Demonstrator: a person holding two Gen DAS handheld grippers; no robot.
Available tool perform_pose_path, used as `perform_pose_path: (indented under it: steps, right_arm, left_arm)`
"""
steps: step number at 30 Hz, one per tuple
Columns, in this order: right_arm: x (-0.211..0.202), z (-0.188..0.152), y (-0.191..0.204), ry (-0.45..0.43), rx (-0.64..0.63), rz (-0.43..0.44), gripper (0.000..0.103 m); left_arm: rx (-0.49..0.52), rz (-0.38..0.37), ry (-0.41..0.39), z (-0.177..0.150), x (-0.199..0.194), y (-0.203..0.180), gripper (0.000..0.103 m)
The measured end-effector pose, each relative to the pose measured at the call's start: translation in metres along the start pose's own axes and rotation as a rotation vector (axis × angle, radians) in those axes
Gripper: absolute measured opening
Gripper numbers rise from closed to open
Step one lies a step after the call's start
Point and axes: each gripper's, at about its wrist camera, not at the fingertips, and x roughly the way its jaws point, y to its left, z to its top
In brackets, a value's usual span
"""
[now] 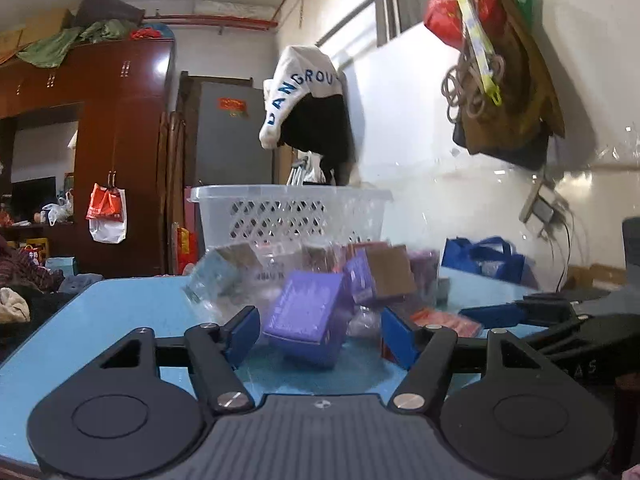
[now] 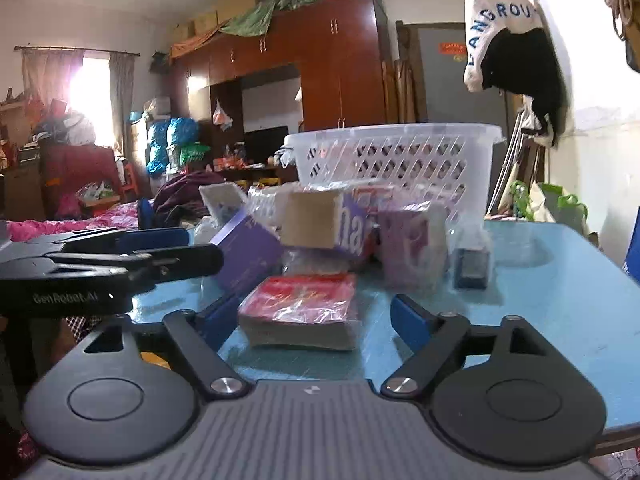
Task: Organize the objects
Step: 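Grasp the purple box with the left tool while the right tool grasps the red pack, then carry the purple box and red pack over the basket and release them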
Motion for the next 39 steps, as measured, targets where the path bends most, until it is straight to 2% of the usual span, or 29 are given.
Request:
perform_pose_path:
  steps: [3, 4, 6, 14, 15, 17, 18, 23, 29, 33, 36, 39]
  right_arm:
    - [0.001, -0.003, 0.005, 0.005, -0.026, -0.009, 0.081]
    - [0.0, -0.005, 0.007, 0.003, -0.031, -0.005, 0.073]
    - [-0.001, -0.004, 0.006, -0.002, -0.025, 0.009, 0.068]
    - [-0.008, -0.001, -0.008, -0.017, 0.0, 0.01, 0.068]
    - [-0.01, 0.0, -0.009, -0.022, 0.002, 0.01, 0.068]
    - [-0.013, 0.002, -0.012, -0.033, 0.002, 0.007, 0.068]
    - [-0.014, 0.003, -0.013, -0.038, 0.001, 0.003, 0.068]
    - [-0.018, 0.007, -0.021, -0.053, 0.0, -0.02, 0.068]
    - [-0.022, 0.012, -0.029, -0.076, 0.001, -0.046, 0.068]
    - [-0.025, 0.018, -0.039, -0.092, 0.044, -0.004, 0.068]
    - [-0.026, 0.022, -0.042, -0.105, 0.045, -0.019, 0.068]
    - [-0.023, 0.039, -0.05, -0.125, 0.049, 0.004, 0.067]
  left_arm:
    - [0.01, 0.017, 0.0, -0.001, 0.003, -0.001, 0.07]
    - [0.013, 0.023, -0.002, -0.001, 0.004, -0.001, 0.07]
    - [0.007, 0.028, 0.006, -0.001, 0.008, -0.001, 0.071]
    - [-0.035, 0.01, 0.06, -0.009, 0.025, 0.003, 0.071]
    - [-0.044, 0.008, 0.06, -0.011, 0.025, 0.003, 0.067]
    - [-0.045, 0.024, 0.057, -0.013, 0.024, 0.002, 0.051]
    - [-0.045, 0.033, 0.053, -0.013, 0.023, 0.002, 0.047]
    - [-0.079, 0.061, -0.001, -0.014, 0.011, 0.006, 0.047]
    - [-0.088, 0.042, -0.057, -0.003, -0.004, 0.008, 0.047]
    - [-0.081, 0.063, -0.088, 0.002, -0.007, 0.008, 0.047]
    - [-0.102, 0.052, -0.089, 0.006, -0.006, 0.01, 0.047]
    - [-0.112, 0.037, -0.107, 0.016, -0.006, 0.013, 0.047]
